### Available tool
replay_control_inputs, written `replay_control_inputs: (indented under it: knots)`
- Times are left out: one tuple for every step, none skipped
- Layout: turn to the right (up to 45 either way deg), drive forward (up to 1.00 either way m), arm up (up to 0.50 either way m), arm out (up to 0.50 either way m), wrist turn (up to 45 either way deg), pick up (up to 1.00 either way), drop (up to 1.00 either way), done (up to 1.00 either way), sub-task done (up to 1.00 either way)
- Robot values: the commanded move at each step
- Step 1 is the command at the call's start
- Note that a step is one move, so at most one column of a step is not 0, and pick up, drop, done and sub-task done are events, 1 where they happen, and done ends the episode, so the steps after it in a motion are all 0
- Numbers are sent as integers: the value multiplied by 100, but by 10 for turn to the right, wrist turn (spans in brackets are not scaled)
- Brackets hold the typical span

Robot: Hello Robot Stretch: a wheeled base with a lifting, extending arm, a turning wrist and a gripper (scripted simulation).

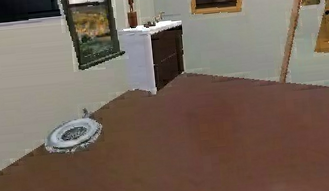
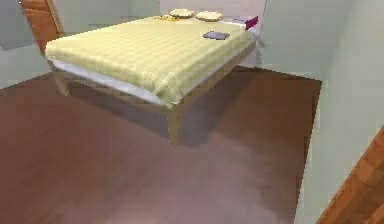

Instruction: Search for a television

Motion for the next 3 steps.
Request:
replay_control_inputs:
  knots:
    - [-450,0,0,0,0,0,0,0,0]
    - [-120,0,0,0,0,0,0,0,0]
    - [0,5,0,0,0,0,0,0,0]
